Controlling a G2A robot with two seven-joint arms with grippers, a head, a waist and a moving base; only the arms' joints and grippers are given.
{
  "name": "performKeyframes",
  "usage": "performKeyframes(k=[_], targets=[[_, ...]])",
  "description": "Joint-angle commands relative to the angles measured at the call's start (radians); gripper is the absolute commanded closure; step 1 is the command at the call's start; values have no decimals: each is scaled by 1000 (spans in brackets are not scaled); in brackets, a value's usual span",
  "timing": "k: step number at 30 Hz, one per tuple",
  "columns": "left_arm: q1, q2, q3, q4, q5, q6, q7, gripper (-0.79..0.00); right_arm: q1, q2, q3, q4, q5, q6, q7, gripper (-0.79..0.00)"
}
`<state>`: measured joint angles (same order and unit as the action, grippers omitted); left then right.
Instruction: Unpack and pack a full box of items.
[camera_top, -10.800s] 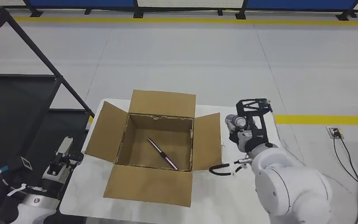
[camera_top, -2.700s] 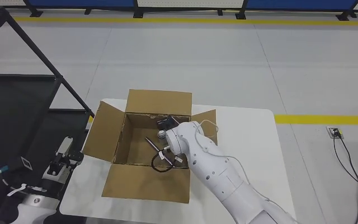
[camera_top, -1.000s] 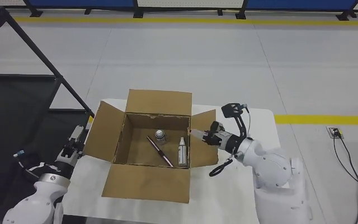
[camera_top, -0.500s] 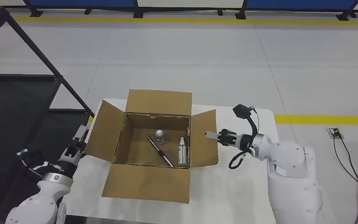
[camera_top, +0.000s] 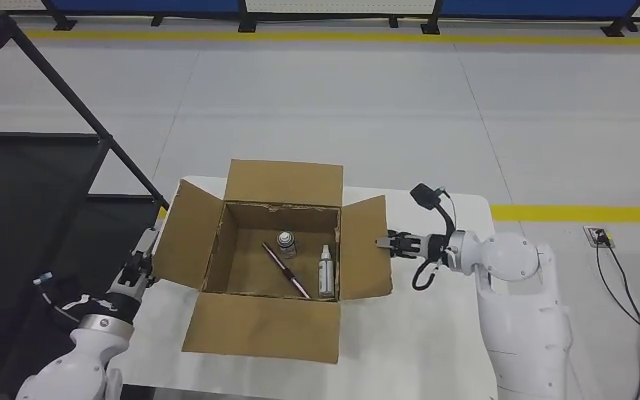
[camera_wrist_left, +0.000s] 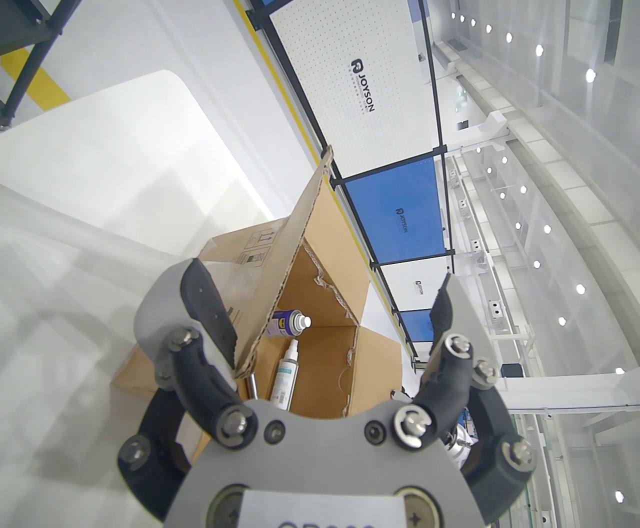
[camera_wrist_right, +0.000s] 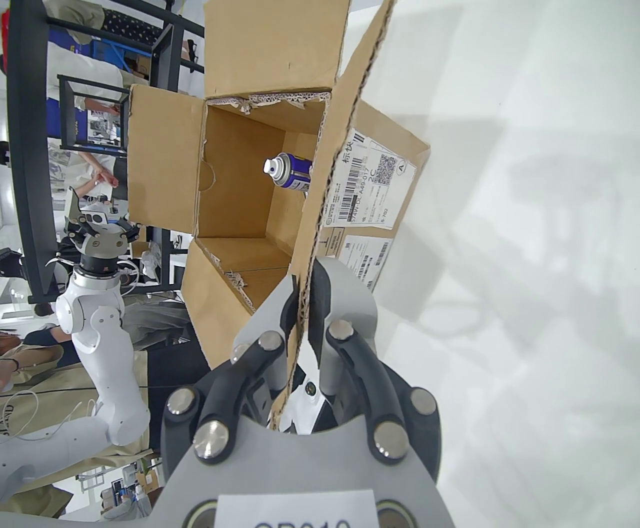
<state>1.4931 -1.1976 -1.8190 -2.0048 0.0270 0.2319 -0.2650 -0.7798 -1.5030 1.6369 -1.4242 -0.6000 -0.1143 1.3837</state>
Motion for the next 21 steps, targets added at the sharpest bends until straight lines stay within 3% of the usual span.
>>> performKeyframes(k=[1,21], targets=[[-2,0,4,2,1,-2,0,-785,-4,5,-4,-5,5,6,-3,0],[-5,2,18,13,-9,-14,-20,-785,-93,63,25,-131,85,110,-1,0]])
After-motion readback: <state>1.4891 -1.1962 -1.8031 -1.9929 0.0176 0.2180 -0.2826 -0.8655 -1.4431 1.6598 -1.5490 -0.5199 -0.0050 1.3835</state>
